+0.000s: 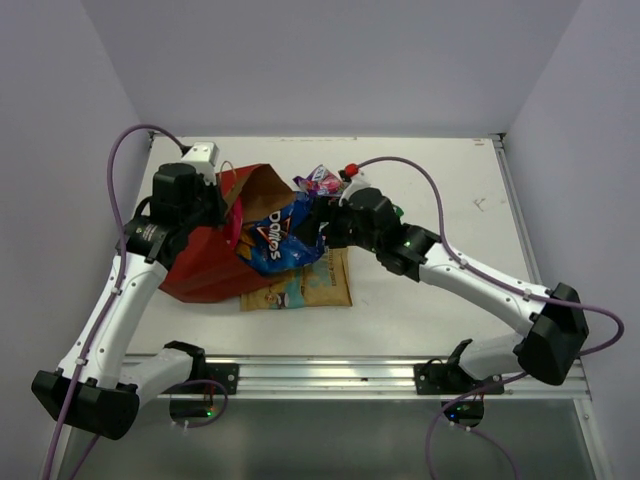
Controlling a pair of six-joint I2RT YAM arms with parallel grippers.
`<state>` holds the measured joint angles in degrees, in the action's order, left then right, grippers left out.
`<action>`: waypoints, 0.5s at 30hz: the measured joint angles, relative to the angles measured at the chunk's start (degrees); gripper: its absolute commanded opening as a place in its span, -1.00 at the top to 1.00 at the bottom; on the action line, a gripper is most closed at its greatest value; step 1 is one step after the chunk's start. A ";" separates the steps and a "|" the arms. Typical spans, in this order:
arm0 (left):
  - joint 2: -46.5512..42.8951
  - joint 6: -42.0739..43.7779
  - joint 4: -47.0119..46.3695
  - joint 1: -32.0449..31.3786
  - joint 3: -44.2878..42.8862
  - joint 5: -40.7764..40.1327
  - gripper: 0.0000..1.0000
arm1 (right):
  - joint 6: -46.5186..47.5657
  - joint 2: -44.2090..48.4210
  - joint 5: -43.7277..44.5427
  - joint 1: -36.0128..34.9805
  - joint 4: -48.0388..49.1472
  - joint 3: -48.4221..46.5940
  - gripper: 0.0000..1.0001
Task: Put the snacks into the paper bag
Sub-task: Place the snack in the paper bag, then adjust the snack in the paper bag.
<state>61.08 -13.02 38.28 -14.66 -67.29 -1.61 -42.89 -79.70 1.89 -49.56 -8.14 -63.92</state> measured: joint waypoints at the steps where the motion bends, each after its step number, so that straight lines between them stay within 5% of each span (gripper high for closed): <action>1: 0.00 -0.09 0.00 0.00 0.00 -0.11 1.00 | 0.68 1.14 0.02 0.52 -0.68 -0.07 -0.68; 15: -0.02 -1.64 -0.26 1.57 -0.11 0.04 1.00 | -0.02 5.64 1.62 9.64 -2.56 9.33 -0.27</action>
<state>61.06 -14.66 38.02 -13.08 -67.40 -1.56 -42.92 -74.06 3.51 -39.92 -10.70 -54.59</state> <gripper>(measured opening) 0.015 0.651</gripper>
